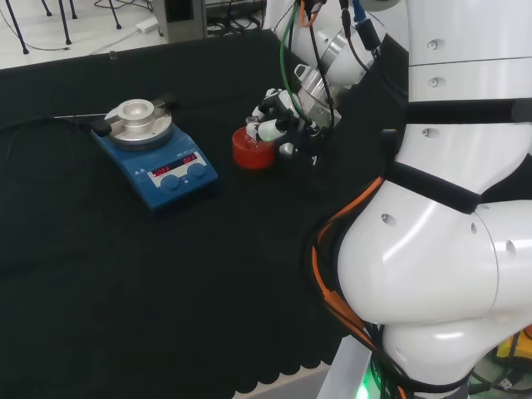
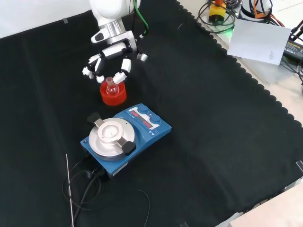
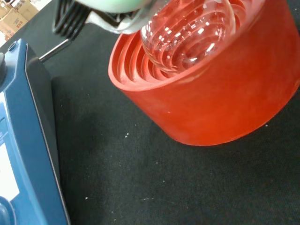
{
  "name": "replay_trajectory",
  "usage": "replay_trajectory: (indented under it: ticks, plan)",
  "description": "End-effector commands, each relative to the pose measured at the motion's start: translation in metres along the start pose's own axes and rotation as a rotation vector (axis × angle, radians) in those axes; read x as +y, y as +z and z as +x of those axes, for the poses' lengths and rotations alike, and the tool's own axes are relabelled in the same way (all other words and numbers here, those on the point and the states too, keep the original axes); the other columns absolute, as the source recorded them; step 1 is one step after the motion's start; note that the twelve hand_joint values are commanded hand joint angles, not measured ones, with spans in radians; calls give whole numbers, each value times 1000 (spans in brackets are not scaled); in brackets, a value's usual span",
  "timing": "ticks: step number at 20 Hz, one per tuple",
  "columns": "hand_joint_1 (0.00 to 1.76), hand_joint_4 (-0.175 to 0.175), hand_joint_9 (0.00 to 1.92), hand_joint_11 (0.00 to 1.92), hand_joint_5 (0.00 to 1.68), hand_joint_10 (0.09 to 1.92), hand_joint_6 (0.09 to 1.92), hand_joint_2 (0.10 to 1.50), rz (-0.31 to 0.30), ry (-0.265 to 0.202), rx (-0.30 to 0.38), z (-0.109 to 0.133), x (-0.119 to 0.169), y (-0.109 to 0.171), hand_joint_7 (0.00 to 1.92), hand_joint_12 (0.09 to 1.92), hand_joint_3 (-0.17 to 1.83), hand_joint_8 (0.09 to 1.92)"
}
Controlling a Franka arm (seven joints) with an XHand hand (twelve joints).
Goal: Pick up the round-bottom flask.
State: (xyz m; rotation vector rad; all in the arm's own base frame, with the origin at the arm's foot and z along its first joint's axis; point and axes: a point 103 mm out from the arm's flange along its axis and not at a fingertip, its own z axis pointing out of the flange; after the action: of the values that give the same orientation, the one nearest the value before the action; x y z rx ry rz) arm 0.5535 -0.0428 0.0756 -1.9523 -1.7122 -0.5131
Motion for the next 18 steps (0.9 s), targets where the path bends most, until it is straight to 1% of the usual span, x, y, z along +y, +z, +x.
replay_trajectory:
  ticks: [1, 4, 7, 8, 9, 10, 11, 12, 13, 16, 18]
  plan:
    - [919, 67, 405, 24, 812, 603, 710, 663, 1, -1, 3, 2, 1, 1, 157, 1357, 674, 459]
    - [919, 66, 409, 28, 813, 602, 713, 668, 5, -5, -1, 4, 3, 2, 159, 1355, 669, 460]
    - [931, 64, 413, 29, 819, 601, 719, 671, -8, -7, -9, 8, 3, 4, 161, 1353, 666, 461]
    - [969, 104, 418, 31, 895, 605, 804, 766, -17, -5, -9, 8, 3, 4, 163, 1358, 538, 469]
    - [999, 137, 429, 42, 957, 607, 862, 861, -29, -3, -12, 8, 3, 4, 171, 1356, 393, 480]
    - [1023, 156, 444, 58, 1007, 606, 879, 918, -45, -3, -19, 8, 2, 4, 185, 1353, 295, 490]
    - [1042, 166, 466, 79, 1051, 601, 865, 938, -56, -2, -23, 8, 2, 3, 204, 1345, 250, 496]
    - [1055, 171, 492, 100, 1084, 587, 845, 931, -61, -3, -27, 8, 2, 1, 226, 1334, 255, 497]
    - [1064, 174, 517, 118, 1103, 567, 843, 900, -63, -5, -33, 8, 2, 0, 247, 1328, 311, 492]
    - [1075, 175, 558, 154, 1119, 538, 870, 815, -77, -9, -54, 10, 2, -6, 282, 1321, 477, 487]
    - [1078, 175, 569, 165, 1122, 536, 878, 794, -86, -16, -52, 13, 1, -10, 291, 1321, 518, 489]
